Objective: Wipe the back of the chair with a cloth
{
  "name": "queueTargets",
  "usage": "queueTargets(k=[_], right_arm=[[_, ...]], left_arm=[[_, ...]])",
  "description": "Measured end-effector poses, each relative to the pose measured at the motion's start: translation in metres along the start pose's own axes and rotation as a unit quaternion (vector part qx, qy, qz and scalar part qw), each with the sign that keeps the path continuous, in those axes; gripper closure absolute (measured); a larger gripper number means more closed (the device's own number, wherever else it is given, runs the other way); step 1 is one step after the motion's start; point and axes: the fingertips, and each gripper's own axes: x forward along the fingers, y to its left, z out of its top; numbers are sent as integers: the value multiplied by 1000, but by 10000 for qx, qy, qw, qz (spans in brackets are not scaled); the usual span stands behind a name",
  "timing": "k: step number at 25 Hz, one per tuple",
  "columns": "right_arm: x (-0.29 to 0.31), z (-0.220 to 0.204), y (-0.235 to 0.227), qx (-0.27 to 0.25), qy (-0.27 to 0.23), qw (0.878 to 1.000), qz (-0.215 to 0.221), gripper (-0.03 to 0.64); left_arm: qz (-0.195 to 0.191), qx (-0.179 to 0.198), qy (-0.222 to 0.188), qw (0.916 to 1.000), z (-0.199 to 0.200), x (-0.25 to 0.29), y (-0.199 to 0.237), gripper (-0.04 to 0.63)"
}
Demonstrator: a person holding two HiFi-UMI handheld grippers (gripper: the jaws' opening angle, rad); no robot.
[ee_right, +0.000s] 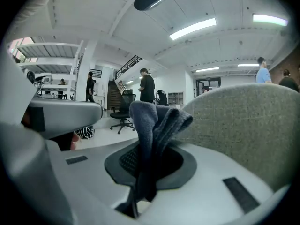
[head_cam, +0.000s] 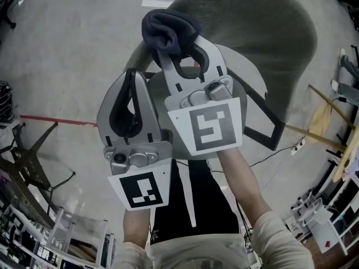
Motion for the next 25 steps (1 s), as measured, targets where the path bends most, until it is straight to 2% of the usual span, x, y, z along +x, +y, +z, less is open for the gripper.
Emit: queueTargets(k=[5,10,14,18,25], right_arm=[[-10,-4,-28,-108,65,9992,-374,563],[-29,-17,-78,46,217,9916,-1271,563],[-58,-25,-124,219,247,9810,-1913,563],[-81,-28,-150,246,260,9702,-2398,563],[-141,-40,-191,399,296,9413,-3338,563]], left_arm=[[-123,-35,28,9999,-2,8,-18,580],[-346,86,4,9994,-1,12,-34,580],[-530,87,-2,9986,0,22,-58,580],[-759,84,-44,9971,5,29,-75,580],[-1285,119,-159,9915,13,32,-124,580]])
